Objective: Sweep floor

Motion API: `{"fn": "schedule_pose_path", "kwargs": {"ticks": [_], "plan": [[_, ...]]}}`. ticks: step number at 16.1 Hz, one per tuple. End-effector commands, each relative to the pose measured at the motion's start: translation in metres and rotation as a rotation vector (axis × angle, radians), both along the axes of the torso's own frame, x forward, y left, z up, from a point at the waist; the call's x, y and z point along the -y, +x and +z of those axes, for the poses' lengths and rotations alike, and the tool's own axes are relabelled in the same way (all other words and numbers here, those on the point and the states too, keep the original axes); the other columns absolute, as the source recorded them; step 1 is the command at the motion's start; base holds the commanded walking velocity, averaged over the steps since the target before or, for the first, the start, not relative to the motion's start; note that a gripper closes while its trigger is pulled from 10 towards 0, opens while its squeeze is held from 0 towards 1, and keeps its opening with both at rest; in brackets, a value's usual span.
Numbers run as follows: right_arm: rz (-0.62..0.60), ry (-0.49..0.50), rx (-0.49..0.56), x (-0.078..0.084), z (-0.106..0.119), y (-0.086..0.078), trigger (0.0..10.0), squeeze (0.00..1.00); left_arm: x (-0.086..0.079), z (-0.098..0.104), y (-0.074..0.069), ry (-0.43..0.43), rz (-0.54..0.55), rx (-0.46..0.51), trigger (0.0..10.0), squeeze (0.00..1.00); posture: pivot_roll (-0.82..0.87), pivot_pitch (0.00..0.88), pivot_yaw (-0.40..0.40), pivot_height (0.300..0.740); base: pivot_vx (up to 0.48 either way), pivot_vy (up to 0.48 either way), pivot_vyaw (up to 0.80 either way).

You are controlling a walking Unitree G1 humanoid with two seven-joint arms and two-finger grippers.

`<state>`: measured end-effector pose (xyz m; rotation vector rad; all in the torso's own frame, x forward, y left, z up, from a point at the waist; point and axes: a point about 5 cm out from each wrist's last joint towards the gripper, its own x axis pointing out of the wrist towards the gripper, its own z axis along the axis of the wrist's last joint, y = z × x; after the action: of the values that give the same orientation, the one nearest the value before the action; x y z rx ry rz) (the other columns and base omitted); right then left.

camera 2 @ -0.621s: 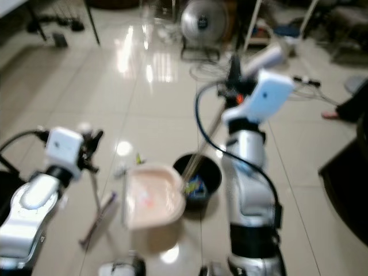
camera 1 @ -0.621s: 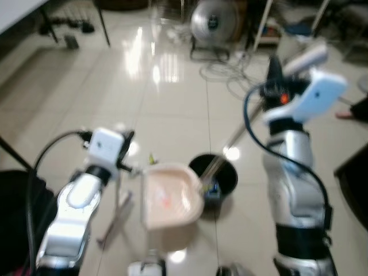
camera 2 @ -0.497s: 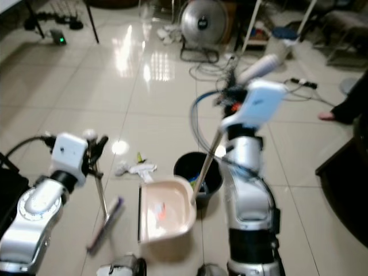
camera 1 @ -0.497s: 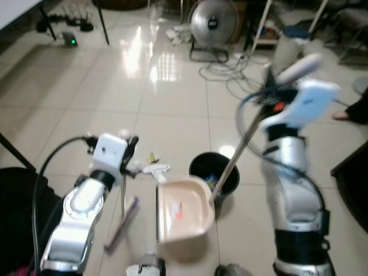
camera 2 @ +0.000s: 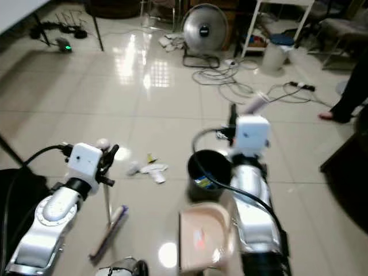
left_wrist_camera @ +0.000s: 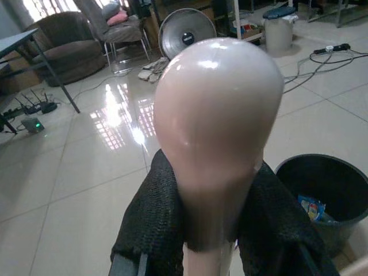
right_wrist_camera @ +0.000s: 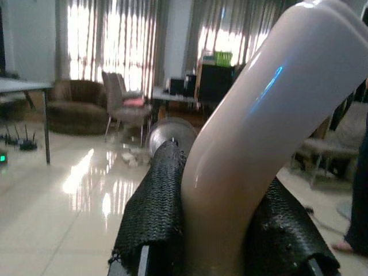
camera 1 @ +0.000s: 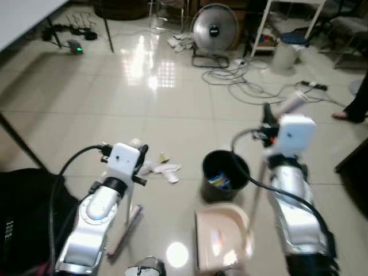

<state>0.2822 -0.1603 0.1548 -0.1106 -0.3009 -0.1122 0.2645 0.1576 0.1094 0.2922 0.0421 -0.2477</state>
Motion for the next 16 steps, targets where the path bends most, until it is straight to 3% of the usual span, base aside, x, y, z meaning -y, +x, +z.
{"fn": "schedule_pose_path", "kwargs": {"ticks": [1, 3, 5, 10, 13, 16], "plan": [[0.007, 0.003, 0.042, 0.002, 0.005, -0.001, 10.0, 0.0, 0.001, 0.004, 0.0, 0.011, -0.007, 0.031, 10.0, 0.0, 0.13, 0.093, -0.009, 0.74, 0.0, 0.281, 0.0], [0.04, 0.005, 0.025, 0.003, 0.001, -0.002, 10.0, 0.0, 0.003, 0.008, 0.001, 0.041, -0.019, 0.063, 10.0, 0.0, 0.13, 0.096, -0.01, 0.74, 0.0, 0.0, 0.0], [0.081, 0.045, 0.014, 0.0, -0.002, -0.004, 10.0, 0.0, 0.005, 0.011, 0.002, 0.048, -0.016, 0.08, 10.0, 0.0, 0.13, 0.098, -0.012, 0.74, 0.0, -0.48, 0.0], [0.13, 0.098, -0.013, -0.002, -0.001, -0.003, 10.0, 0.0, 0.004, 0.019, 0.007, -0.024, 0.027, 0.088, 10.0, 0.0, 0.13, 0.1, -0.006, 0.74, 0.0, -0.096, 0.0], [0.166, -0.007, -0.026, -0.007, -0.002, -0.002, 10.0, 0.0, 0.002, 0.024, 0.01, -0.017, 0.06, 0.121, 10.0, 0.0, 0.13, 0.103, -0.005, 0.74, 0.082, 0.0, 0.19], [0.168, -0.014, -0.032, -0.007, -0.003, -0.001, 10.0, 0.0, 0.002, 0.024, 0.01, -0.019, 0.07, 0.123, 10.0, 0.0, 0.13, 0.104, -0.009, 0.74, 0.27, 0.0, 0.8]]}}
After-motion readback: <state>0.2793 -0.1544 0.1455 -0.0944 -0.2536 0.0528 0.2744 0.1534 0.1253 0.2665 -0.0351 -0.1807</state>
